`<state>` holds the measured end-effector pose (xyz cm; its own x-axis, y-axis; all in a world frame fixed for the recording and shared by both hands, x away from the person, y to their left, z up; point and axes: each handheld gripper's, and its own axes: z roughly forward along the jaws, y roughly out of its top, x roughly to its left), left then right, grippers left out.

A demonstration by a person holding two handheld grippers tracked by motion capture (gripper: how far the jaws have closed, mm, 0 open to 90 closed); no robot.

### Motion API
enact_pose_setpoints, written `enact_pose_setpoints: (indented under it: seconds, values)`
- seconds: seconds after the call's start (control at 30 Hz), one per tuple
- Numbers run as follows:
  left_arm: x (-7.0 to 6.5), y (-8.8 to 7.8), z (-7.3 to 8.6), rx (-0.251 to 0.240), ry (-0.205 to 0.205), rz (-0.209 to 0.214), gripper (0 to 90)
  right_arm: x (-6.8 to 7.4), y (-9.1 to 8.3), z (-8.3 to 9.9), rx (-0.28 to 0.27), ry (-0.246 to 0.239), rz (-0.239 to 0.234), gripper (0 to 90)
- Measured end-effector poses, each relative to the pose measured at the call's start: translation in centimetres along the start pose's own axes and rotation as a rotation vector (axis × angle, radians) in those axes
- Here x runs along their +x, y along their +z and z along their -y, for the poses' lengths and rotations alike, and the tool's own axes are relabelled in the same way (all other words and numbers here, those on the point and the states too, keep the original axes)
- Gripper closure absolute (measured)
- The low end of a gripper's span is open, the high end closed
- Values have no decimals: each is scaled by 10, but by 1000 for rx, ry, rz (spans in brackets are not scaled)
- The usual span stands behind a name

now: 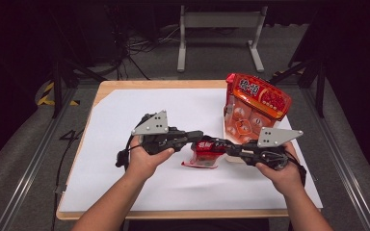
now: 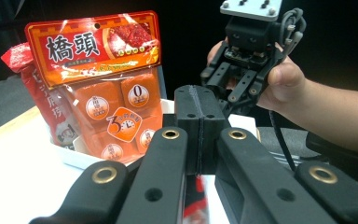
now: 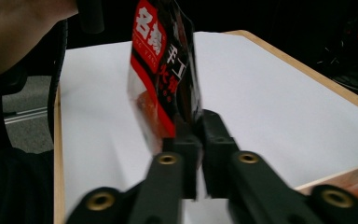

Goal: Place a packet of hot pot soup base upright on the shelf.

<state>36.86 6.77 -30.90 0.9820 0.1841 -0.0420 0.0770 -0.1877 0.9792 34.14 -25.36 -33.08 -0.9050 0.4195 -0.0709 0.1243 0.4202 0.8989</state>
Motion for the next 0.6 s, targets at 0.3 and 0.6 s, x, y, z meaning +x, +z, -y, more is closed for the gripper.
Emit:
enact_pose_setpoints:
  seconds: [0.3,0.6]
  values:
    - [5,12,7,58,-65,93,523,1,-8,-2,-2,21,-46,900]
    - [9,38,16,138,-36,87,522,2,-9,-2,-12,12,-53,900]
